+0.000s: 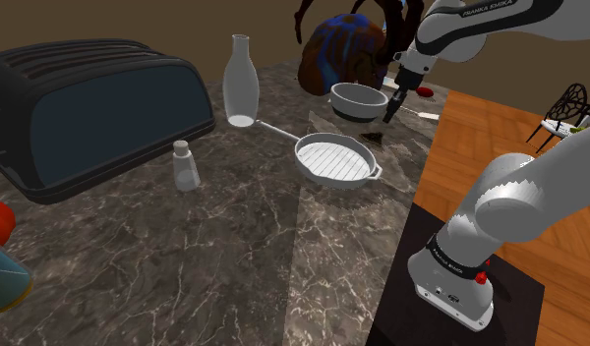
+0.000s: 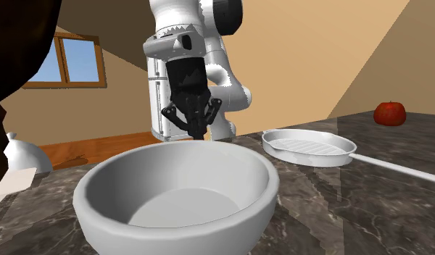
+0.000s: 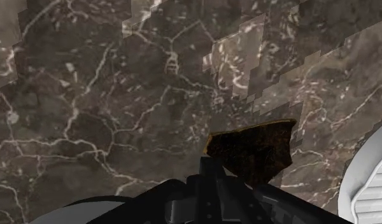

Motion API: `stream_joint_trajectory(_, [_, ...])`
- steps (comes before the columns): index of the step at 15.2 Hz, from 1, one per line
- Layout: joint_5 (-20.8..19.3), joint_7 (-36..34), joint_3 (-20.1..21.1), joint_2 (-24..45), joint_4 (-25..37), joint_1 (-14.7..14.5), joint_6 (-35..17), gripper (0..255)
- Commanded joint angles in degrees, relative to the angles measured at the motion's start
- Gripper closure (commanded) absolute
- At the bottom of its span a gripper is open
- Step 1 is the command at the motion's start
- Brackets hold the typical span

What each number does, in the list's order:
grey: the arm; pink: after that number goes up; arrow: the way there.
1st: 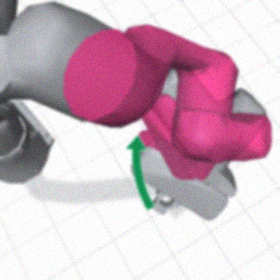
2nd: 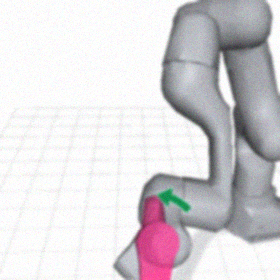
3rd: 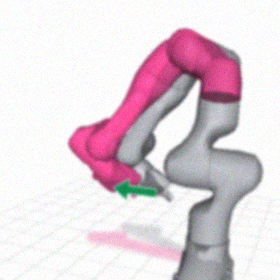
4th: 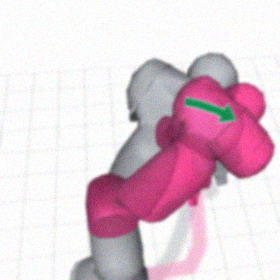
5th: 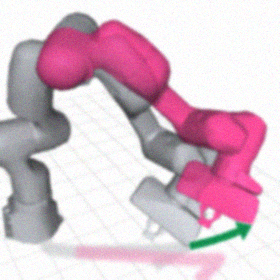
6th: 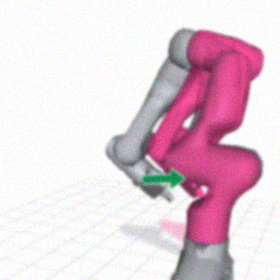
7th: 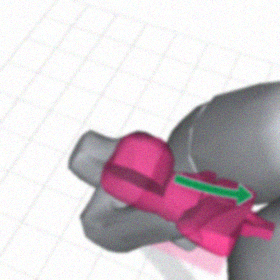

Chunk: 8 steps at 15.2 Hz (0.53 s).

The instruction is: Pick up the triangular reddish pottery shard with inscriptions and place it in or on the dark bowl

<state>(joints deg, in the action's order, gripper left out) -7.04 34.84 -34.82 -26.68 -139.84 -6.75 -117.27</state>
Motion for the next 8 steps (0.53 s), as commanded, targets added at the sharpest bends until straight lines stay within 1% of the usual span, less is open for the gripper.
stream_joint_trajectory(1, [0.0,0.0,0.0,0.0,0.0,0.0,0.0,0])
stream_joint_trajectory(7, [-2.3,18.7,1.7,-2.1,-4.1,-8.7,-1.2,0])
stream_joint_trajectory(8, [-2.4,19.0,1.7,-2.2,-4.2,-8.9,-1.2,0])
